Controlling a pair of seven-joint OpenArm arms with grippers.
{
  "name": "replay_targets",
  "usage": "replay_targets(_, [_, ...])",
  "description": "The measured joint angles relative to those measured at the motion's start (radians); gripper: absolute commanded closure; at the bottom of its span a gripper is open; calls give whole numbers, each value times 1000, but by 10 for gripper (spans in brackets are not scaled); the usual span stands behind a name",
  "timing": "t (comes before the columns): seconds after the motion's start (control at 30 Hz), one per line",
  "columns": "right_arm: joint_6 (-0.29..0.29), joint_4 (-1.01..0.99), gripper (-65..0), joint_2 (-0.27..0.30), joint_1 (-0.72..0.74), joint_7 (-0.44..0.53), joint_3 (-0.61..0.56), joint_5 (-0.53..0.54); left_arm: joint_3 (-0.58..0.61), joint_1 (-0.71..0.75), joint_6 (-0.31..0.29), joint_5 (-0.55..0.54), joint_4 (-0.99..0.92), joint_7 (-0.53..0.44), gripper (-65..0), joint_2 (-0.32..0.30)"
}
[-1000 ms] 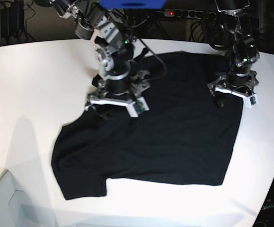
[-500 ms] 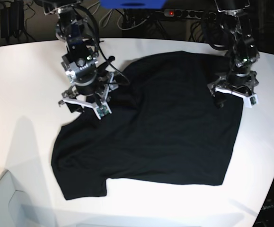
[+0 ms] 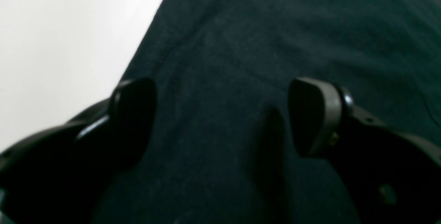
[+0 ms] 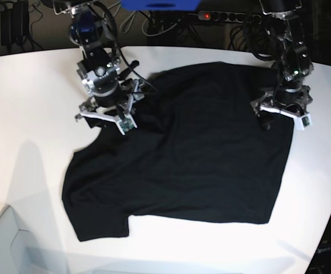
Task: Layout the t-shirt on the table in an organized manner, then fold the t-shirt properly
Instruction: 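Pull the shirt shoulder with the right gripper away from the left gripper, then grasp the sleeve near the right gripper and spread it flat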
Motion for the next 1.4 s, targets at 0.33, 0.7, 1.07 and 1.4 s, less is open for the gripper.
replay_targets(0.33, [7, -26, -39, -2, 38, 12, 102, 3, -2, -36, -4, 7, -82, -58, -583, -5])
replay_targets(0.7, [7, -13, 0, -3, 53, 12, 352, -2, 1, -57, -11, 7, -130, -117, -583, -11])
replay_targets(1.07, [8, 74, 0, 17, 92, 15, 484, 6, 4, -55, -19, -1, -132, -105, -583, -33])
replay_targets(1.4, [9, 55, 0, 26, 20, -62, 509, 4, 5, -55, -19, 0, -133, -105, -584, -32])
